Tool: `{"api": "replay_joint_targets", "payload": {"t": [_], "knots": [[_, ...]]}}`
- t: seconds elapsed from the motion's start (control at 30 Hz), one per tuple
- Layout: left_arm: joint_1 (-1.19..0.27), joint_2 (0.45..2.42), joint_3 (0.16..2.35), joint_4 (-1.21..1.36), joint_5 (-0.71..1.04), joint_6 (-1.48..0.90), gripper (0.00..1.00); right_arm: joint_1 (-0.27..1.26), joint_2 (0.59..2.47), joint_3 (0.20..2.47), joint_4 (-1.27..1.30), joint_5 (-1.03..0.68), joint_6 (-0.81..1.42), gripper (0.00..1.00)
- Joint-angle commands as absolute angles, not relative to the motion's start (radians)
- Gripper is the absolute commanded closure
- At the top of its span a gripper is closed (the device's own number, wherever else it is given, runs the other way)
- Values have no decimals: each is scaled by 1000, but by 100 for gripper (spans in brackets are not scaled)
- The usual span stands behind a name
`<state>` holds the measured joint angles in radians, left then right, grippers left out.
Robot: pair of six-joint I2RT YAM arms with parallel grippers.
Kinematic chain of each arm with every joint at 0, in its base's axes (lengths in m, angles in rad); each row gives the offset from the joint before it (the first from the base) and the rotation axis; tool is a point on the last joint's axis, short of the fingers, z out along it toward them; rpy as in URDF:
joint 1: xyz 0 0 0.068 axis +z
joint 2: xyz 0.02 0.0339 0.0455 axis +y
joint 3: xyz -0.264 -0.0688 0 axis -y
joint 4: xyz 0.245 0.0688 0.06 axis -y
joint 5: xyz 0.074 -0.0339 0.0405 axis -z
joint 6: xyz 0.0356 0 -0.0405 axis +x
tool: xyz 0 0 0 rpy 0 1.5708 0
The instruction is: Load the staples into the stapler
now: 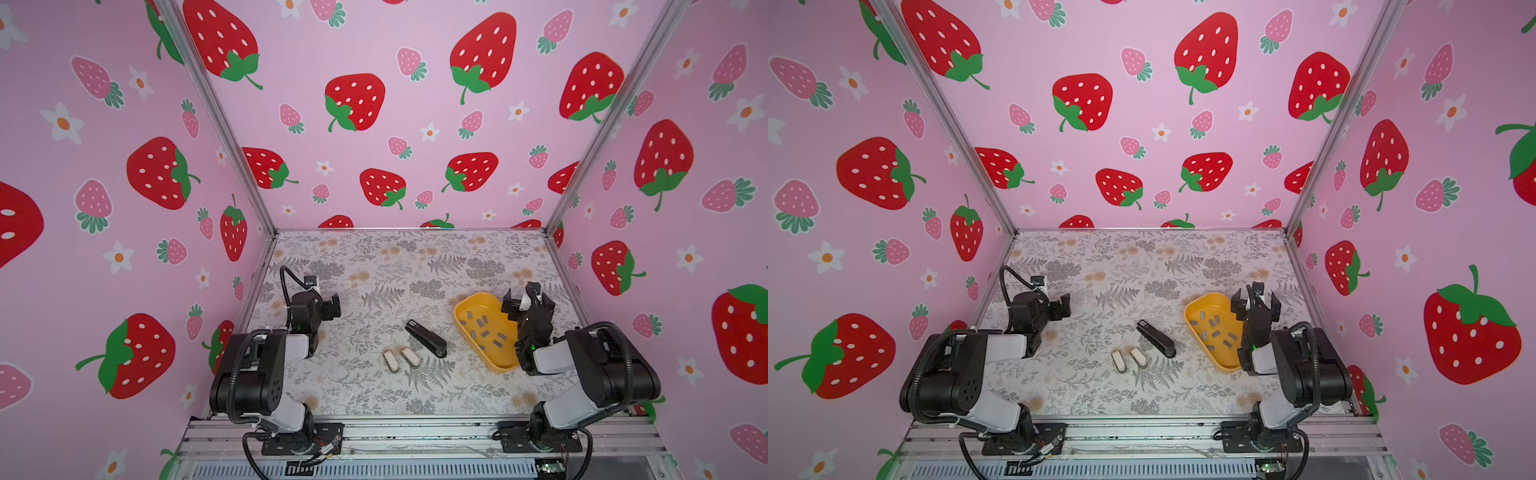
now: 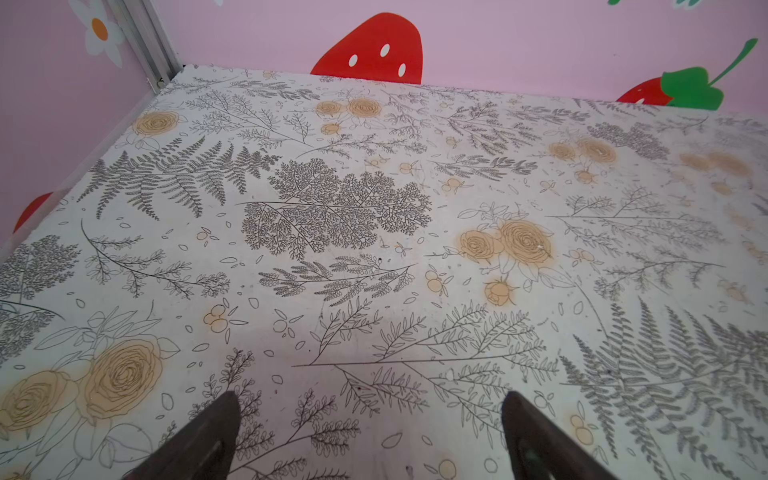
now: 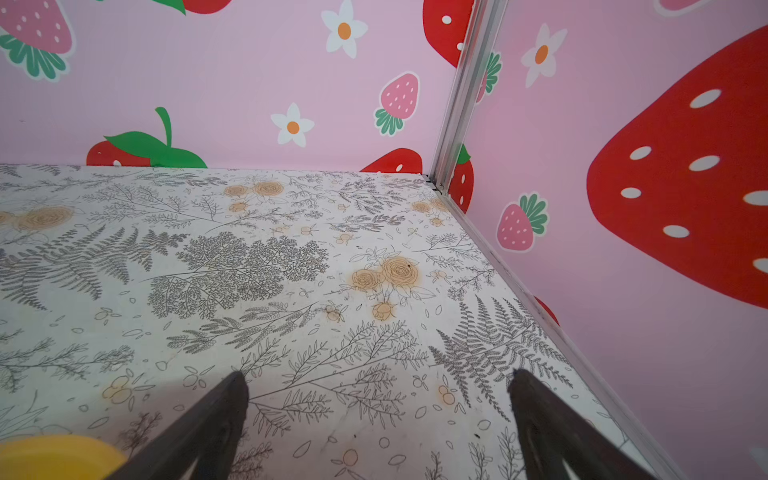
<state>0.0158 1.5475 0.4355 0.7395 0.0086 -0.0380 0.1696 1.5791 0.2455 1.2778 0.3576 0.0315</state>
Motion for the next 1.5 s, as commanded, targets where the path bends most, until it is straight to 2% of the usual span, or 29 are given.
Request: {"api": "replay_joint_targets", "payload": {"t": [0.0,0.83,0.87,0.97,1.03,1.1,1.2,1.3,1.37,1.43,1.47], "knots": [[13,1549,463,747,8,-25,1,163,1575,247,1298,368,39,1],[12,1538,455,757,37,-10,1,164,1556,239,1317,371,37,1],[11,1520,462,734,52,-1,1,164,1516,248,1273,382,39,1],[2,1399,512,510,38,2,1,167,1343,363,903,536,128,1],[-11,1318,537,405,0,-38,1,166,1271,437,679,630,240,1],[-24,1238,548,360,-8,-102,1,166,1205,456,563,653,368,1],[-33,1106,571,271,77,-238,1,164,1112,449,486,486,401,1],[-33,989,660,116,270,-305,1,164,1042,497,432,176,370,1],[-31,931,679,121,370,-390,1,167,1012,538,399,68,407,1],[-2,892,675,169,346,-579,1,180,998,577,368,-9,428,1],[8,876,689,136,262,-672,1,196,993,588,360,-45,434,1]]}}
